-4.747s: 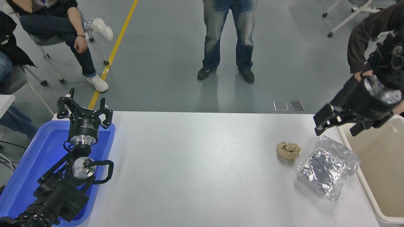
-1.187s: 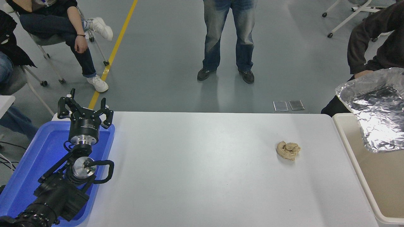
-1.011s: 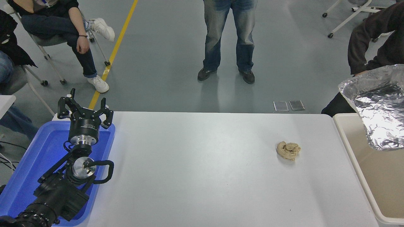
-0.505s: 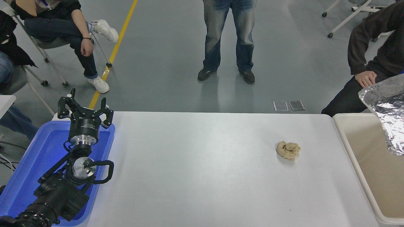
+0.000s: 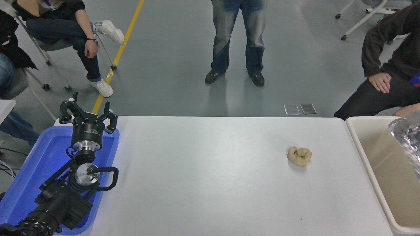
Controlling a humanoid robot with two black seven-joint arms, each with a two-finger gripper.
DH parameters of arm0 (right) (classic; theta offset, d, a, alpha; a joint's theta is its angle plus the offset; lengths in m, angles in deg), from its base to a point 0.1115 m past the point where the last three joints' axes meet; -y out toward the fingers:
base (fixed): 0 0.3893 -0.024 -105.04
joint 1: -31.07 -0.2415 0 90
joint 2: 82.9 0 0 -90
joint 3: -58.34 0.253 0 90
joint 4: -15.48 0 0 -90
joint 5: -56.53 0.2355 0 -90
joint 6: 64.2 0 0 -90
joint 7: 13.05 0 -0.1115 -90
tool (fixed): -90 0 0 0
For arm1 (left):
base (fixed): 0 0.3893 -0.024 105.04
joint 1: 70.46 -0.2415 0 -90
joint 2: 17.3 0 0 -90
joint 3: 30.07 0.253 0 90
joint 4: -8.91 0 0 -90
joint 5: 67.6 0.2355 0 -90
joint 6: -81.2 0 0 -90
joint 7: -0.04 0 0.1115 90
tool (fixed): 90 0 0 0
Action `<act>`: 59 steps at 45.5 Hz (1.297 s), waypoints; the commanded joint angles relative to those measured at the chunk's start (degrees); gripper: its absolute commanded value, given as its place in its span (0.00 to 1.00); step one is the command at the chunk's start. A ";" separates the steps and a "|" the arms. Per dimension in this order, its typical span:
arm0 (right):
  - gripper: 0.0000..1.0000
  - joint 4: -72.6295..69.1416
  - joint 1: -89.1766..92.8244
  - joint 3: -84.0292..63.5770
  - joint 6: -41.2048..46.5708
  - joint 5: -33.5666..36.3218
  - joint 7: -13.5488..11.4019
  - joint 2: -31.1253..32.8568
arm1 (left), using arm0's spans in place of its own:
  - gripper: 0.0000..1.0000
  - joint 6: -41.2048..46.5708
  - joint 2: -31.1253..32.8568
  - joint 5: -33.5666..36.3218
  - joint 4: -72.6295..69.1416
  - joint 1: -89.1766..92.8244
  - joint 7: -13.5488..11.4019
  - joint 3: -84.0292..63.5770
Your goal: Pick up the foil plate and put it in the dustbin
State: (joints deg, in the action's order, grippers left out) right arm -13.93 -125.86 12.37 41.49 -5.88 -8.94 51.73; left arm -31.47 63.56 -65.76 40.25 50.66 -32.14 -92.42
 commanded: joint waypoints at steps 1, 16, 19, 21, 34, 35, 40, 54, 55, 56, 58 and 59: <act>0.00 10.50 16.57 4.92 -9.79 -0.61 -0.42 -7.10 | 0.99 0.00 0.00 0.00 -0.05 -0.01 -0.08 -0.05; 0.00 14.11 19.83 8.70 -12.35 -0.44 -1.91 -11.23 | 0.99 0.00 0.00 0.00 -0.05 0.08 -0.08 -0.05; 0.00 14.11 20.09 9.05 -12.43 -0.44 -1.91 -11.32 | 0.99 0.00 0.00 0.00 0.04 0.08 -0.08 -0.05; 0.19 14.11 20.09 9.31 -12.52 -0.44 -1.91 -11.32 | 0.99 0.00 0.00 0.00 -0.05 0.08 -0.08 -0.05; 1.00 11.83 18.95 13.01 -11.73 0.35 -1.91 -10.62 | 0.99 0.00 0.00 0.00 -0.05 0.08 -0.08 -0.05; 1.00 11.04 18.51 13.01 -11.64 0.44 -1.91 -10.53 | 0.99 0.00 0.00 0.00 -0.05 0.08 -0.08 0.04; 1.00 3.06 13.42 13.10 -11.38 0.79 -2.00 -7.29 | 0.99 0.00 0.00 0.00 0.04 0.08 0.01 0.04; 1.00 -32.01 -14.87 3.35 2.76 8.16 -1.74 7.40 | 0.99 0.00 0.00 0.00 0.04 0.17 0.01 0.04; 1.00 -34.12 -17.50 1.86 4.08 9.74 -1.74 7.49 | 0.99 0.00 0.00 0.00 0.04 0.17 0.10 0.04; 1.00 -35.88 -19.88 0.45 5.48 11.50 -1.74 7.49 | 0.99 0.00 0.00 0.00 0.04 0.08 0.10 0.04; 1.00 -39.14 -24.62 -2.45 8.29 15.36 -1.74 7.49 | 0.99 0.00 0.00 0.00 0.04 0.08 0.10 0.04; 1.00 -40.46 -26.91 -4.03 9.96 17.47 -1.74 7.40 | 0.99 0.00 0.00 0.00 0.04 0.08 0.01 0.04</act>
State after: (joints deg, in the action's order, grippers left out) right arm -33.45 -130.44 19.16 39.26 -0.38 -10.77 54.19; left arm -31.48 63.56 -65.76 40.28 50.80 -32.10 -92.39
